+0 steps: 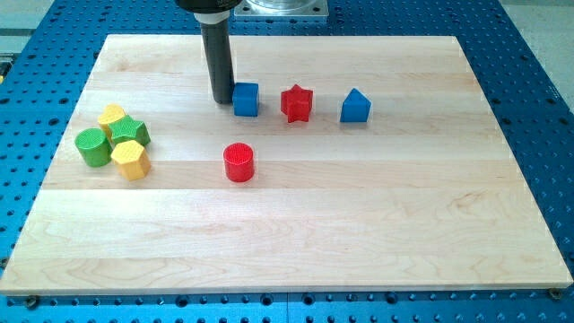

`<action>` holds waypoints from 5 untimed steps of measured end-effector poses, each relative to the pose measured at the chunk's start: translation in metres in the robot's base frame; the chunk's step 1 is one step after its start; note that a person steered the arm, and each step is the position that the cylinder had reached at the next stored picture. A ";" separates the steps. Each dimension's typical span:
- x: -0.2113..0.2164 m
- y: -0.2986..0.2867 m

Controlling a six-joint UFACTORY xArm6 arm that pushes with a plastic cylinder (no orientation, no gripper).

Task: Push the red circle right to the blue triangle

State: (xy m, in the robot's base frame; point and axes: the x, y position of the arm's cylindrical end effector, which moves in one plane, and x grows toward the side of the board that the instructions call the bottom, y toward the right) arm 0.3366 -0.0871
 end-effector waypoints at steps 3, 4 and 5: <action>0.112 -0.074; 0.144 -0.012; 0.147 0.056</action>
State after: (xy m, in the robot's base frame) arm 0.4838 -0.0310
